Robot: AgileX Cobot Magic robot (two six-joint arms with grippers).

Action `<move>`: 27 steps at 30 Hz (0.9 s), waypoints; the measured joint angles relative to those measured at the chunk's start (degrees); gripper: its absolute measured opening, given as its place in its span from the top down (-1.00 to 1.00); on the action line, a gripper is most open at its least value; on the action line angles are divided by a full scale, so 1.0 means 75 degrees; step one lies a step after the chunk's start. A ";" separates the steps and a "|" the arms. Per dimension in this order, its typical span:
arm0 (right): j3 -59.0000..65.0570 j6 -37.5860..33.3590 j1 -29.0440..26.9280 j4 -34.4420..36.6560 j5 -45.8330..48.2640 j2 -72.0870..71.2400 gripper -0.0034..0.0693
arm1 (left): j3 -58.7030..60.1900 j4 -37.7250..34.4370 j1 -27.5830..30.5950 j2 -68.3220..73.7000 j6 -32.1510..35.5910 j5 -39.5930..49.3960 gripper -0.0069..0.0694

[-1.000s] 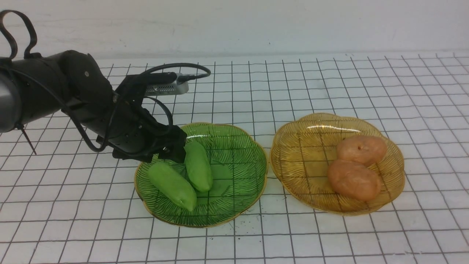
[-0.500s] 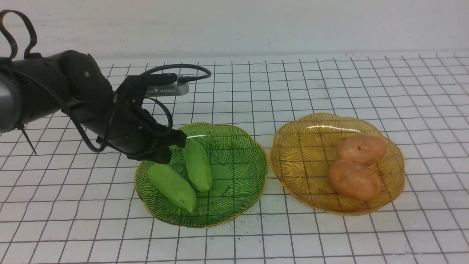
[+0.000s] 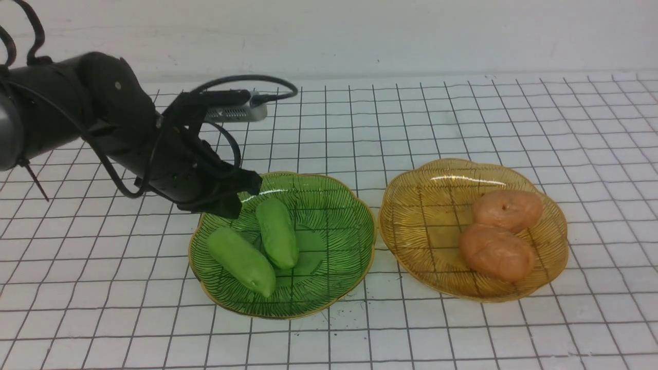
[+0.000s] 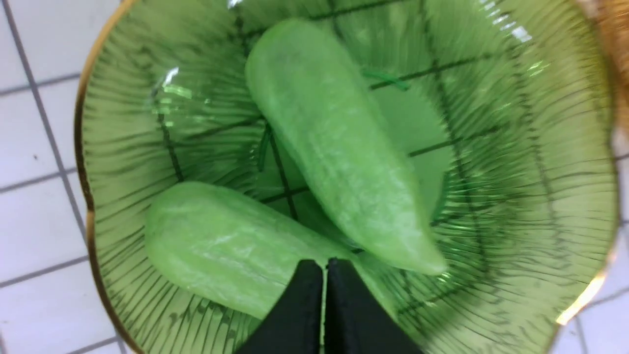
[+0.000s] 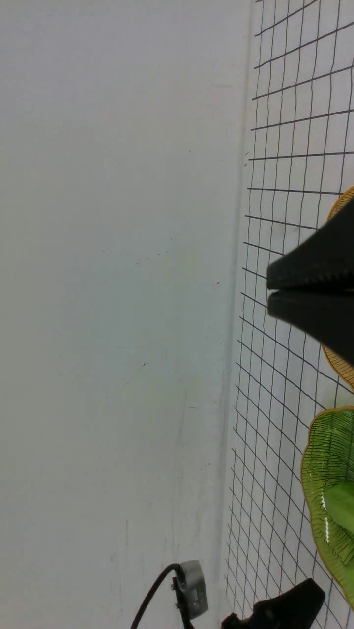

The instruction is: Put different types of vegetables on the plate.

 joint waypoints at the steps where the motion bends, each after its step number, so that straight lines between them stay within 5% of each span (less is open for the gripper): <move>1: 0.0000 0.0000 0.0000 0.0000 0.0000 0.0000 0.95 | -0.0214 0.0000 0.0000 -0.0106 0.0002 0.0229 0.84; 11: 0.1535 0.0000 -0.0587 -0.0187 -0.0097 -0.1135 0.95 | -0.0613 0.0042 0.0000 -0.0713 0.0017 0.0827 0.84; 16: 0.2318 0.0000 -0.1048 -0.1128 0.0332 -0.1183 0.95 | -0.0613 0.0185 0.0000 -0.1022 0.0017 0.1178 0.84; 27: 0.2744 0.0000 -0.1058 -0.1726 0.0701 -0.1199 0.95 | -0.0538 0.0664 0.0000 -0.2669 -0.0034 0.2978 0.84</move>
